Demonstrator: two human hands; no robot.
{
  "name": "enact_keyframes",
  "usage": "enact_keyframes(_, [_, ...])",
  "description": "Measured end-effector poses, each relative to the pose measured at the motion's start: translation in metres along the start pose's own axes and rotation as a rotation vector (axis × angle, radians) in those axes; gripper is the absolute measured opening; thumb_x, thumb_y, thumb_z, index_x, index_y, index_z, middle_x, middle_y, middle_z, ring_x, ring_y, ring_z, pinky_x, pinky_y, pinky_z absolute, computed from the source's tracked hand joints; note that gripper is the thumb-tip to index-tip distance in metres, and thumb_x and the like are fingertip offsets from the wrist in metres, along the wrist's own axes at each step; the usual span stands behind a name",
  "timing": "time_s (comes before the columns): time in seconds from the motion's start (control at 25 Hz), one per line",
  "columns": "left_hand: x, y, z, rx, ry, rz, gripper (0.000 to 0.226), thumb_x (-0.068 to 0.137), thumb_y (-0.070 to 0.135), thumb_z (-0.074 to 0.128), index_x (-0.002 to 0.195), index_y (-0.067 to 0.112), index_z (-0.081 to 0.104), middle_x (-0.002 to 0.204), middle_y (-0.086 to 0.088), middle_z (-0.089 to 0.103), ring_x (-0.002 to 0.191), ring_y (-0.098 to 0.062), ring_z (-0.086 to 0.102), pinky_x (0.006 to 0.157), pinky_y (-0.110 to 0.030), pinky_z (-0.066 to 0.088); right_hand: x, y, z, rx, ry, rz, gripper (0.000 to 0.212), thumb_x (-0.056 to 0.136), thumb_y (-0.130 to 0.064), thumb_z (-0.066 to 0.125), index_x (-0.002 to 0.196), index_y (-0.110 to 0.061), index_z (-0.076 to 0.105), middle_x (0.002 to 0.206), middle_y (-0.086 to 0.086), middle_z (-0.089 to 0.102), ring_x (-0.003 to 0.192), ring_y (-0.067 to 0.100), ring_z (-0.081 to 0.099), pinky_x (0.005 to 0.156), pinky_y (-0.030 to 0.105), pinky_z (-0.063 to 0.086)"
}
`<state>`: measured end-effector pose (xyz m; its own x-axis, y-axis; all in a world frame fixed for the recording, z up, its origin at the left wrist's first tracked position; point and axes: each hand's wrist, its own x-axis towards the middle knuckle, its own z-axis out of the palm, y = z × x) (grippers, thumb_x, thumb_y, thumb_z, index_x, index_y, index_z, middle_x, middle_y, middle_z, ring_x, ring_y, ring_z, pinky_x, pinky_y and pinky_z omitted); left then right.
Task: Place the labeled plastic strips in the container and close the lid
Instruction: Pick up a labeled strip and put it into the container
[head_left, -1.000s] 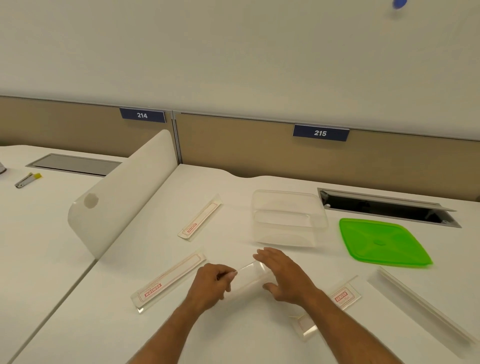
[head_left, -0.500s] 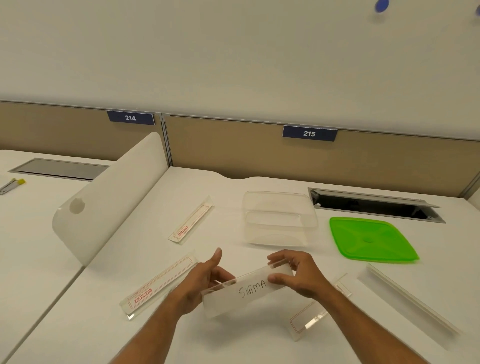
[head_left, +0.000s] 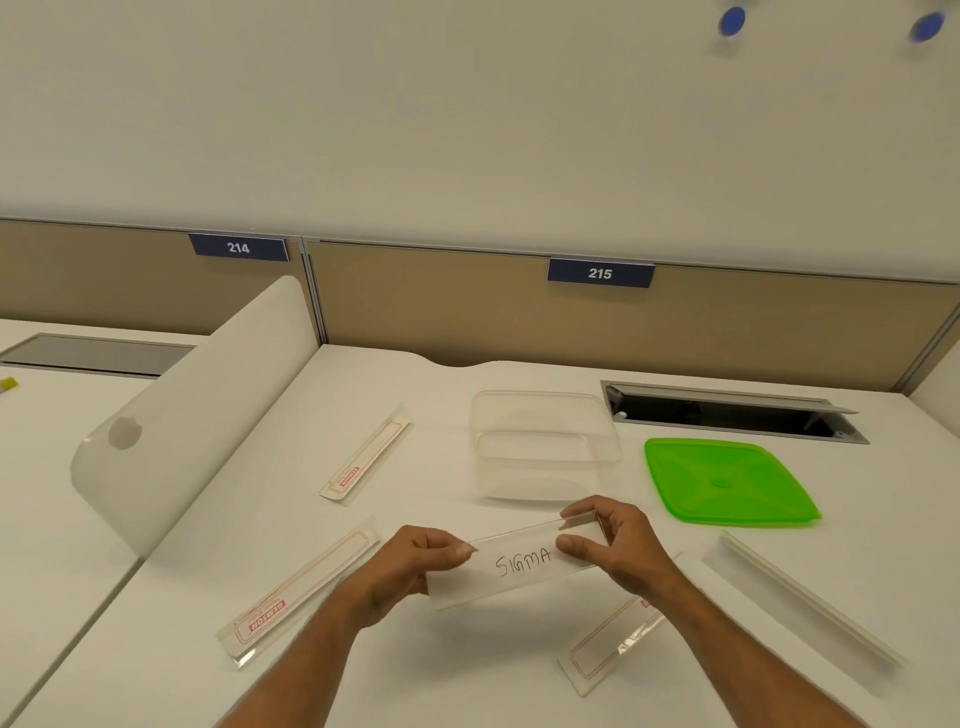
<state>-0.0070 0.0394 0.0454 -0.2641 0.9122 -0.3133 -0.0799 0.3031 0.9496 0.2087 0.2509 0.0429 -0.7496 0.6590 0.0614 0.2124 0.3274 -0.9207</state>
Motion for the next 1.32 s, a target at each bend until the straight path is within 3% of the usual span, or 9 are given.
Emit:
enact_keyframes(0.16, [0.016, 0.01, 0.003, 0.175, 0.036, 0.075, 0.047, 0.058, 0.039, 0.087, 0.1, 0.02, 0.079, 0.101, -0.002, 0.078, 0.096, -0.021, 0.071, 0.084, -0.031, 0.053, 0.008, -0.001, -0.015, -0.035, 0.023, 0.014, 0.035, 0.06, -0.035, 0.09, 0.09, -0.025, 0.074, 0.091, -0.002, 0.076, 0.084, 0.026, 0.069, 0.072, 0.033, 0.058])
enact_keyframes(0.24, [0.027, 0.019, 0.004, 0.248, 0.072, 0.111, 0.047, 0.058, 0.037, 0.089, 0.101, 0.02, 0.079, 0.098, 0.001, 0.079, 0.096, -0.019, 0.072, 0.088, -0.032, 0.056, 0.014, -0.002, -0.026, -0.064, 0.004, 0.022, 0.042, 0.053, -0.041, 0.092, 0.089, -0.028, 0.075, 0.091, -0.002, 0.076, 0.083, 0.019, 0.071, 0.072, 0.026, 0.059])
enact_keyframes(0.36, [0.044, 0.035, 0.003, 0.348, 0.136, 0.171, 0.046, 0.061, 0.031, 0.091, 0.104, 0.02, 0.079, 0.097, 0.005, 0.079, 0.094, -0.012, 0.073, 0.089, -0.032, 0.058, 0.028, -0.005, -0.044, -0.172, -0.032, 0.028, 0.044, 0.049, -0.043, 0.093, 0.089, -0.036, 0.075, 0.096, -0.006, 0.076, 0.091, 0.011, 0.07, 0.081, 0.027, 0.057])
enact_keyframes(0.56, [0.08, 0.067, 0.0, 0.6, 0.248, 0.265, 0.047, 0.064, 0.04, 0.088, 0.109, 0.03, 0.076, 0.1, 0.025, 0.064, 0.092, 0.004, 0.064, 0.075, -0.005, 0.049, 0.063, -0.017, -0.07, -0.316, -0.036, -0.019, 0.039, 0.056, -0.038, 0.092, 0.089, -0.043, 0.073, 0.095, -0.014, 0.075, 0.09, 0.002, 0.068, 0.082, 0.018, 0.053])
enact_keyframes(0.64, [0.1, 0.079, -0.003, 0.708, 0.265, 0.297, 0.049, 0.068, 0.042, 0.086, 0.114, 0.031, 0.073, 0.102, 0.025, 0.061, 0.091, 0.007, 0.06, 0.074, 0.002, 0.042, 0.081, -0.02, -0.079, -0.368, -0.04, -0.028, 0.04, 0.057, -0.04, 0.091, 0.094, -0.042, 0.074, 0.098, -0.017, 0.073, 0.092, -0.006, 0.065, 0.081, 0.012, 0.048])
enact_keyframes(0.76, [0.133, 0.097, -0.008, 0.893, 0.26, 0.301, 0.051, 0.074, 0.043, 0.08, 0.123, 0.029, 0.069, 0.121, 0.007, 0.067, 0.112, -0.01, 0.06, 0.094, -0.017, 0.045, 0.112, -0.019, -0.086, -0.459, -0.04, 0.001, 0.047, 0.062, -0.04, 0.089, 0.107, -0.035, 0.074, 0.105, -0.013, 0.071, 0.099, 0.004, 0.062, 0.08, 0.009, 0.043])
enact_keyframes(0.92, [0.177, 0.112, -0.016, 1.085, 0.25, 0.233, 0.055, 0.079, 0.043, 0.076, 0.13, 0.028, 0.063, 0.132, 0.002, 0.064, 0.125, -0.017, 0.054, 0.105, -0.033, 0.043, 0.152, -0.016, -0.083, -0.627, -0.086, 0.065, 0.051, 0.072, -0.044, 0.081, 0.12, -0.034, 0.067, 0.124, -0.004, 0.065, 0.114, 0.014, 0.051, 0.089, 0.026, 0.046])
enact_keyframes(1.12, [0.219, 0.112, -0.018, 1.218, 0.212, 0.115, 0.057, 0.08, 0.043, 0.074, 0.133, 0.03, 0.058, 0.131, -0.003, 0.058, 0.123, -0.021, 0.053, 0.103, -0.039, 0.046, 0.188, -0.005, -0.074, -0.835, -0.18, 0.124, 0.055, 0.08, -0.042, 0.075, 0.131, -0.029, 0.059, 0.136, 0.007, 0.056, 0.125, 0.026, 0.051, 0.102, 0.036, 0.044])
enact_keyframes(1.32, [0.247, 0.106, -0.017, 1.358, 0.201, 0.061, 0.055, 0.079, 0.038, 0.074, 0.131, 0.028, 0.059, 0.125, -0.004, 0.06, 0.113, -0.025, 0.058, 0.091, -0.035, 0.049, 0.215, 0.009, -0.063, -1.048, -0.261, 0.1, 0.044, 0.084, -0.038, 0.07, 0.124, -0.021, 0.062, 0.124, 0.01, 0.064, 0.115, 0.031, 0.057, 0.094, 0.041, 0.049])
